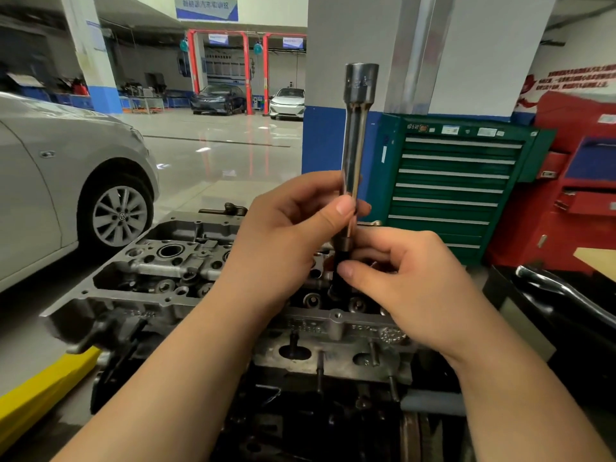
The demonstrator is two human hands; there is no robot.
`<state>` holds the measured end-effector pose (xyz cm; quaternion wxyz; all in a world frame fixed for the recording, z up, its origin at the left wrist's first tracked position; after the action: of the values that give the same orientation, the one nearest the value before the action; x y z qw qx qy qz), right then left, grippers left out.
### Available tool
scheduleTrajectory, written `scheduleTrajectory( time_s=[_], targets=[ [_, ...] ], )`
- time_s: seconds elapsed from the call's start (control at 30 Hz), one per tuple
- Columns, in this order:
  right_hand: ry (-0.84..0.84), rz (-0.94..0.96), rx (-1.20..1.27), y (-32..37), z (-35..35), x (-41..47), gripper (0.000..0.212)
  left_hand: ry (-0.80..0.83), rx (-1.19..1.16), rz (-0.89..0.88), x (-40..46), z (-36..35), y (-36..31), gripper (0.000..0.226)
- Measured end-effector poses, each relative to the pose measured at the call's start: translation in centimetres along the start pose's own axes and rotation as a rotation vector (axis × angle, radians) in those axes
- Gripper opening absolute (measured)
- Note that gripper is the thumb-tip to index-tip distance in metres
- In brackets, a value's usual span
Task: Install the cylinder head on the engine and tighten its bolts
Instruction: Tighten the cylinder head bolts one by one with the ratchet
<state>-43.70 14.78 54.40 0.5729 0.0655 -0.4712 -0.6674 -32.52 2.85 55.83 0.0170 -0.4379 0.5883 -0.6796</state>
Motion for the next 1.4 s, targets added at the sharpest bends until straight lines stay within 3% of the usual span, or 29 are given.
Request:
scheduleTrajectory(
  time_s=[0.2,0.47,0.67,1.03,1.23,1.4],
  targets=[
    [-0.011,0.011,-0.119,-0.07,-0.09,0.3,0.03,-0.039,0.008,-0.019,-0.14,-0.34,-0.2,0.031],
    [-0.008,0.007,-0.144,0.22,-0.22,0.38,0.016,-0.059,0.117,-0.054,0.21,0.16,0.14,0.031],
    [0.022,-0.018,-0.033,0.15,0.05,0.22,0.031,-0.035,0.099,-0.045,0.18,-0.01,0.24,0.027],
    [-0.06,-0.003,-0.162,0.03,-0.31,0.29,0.026,-0.053,0.114,-0.049,0.25,0.27,0.53,0.033],
    [0.006,-0.012,-0.009,-0.07,0.07,0.21,0.027,-0.028,0.026,-0.005,0.09,-0.02,0.61,0.032],
    [-0.037,-0.033,-0.116,-0.26,-0.06,0.25,0.029,-0.015,0.032,-0.019,0.11,-0.03,0.59,0.028]
  ],
)
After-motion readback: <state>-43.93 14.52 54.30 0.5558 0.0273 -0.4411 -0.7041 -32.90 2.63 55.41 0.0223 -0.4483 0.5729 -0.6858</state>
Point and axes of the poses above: each hand's wrist, its own x-axis towards the middle knuckle, its own z-axis out of the back of the hand, y = z × x, the point moved 3 cm from there along x, towards the middle knuckle, and after that the axes turned 1 degree about -x, right-handed, at the moved point
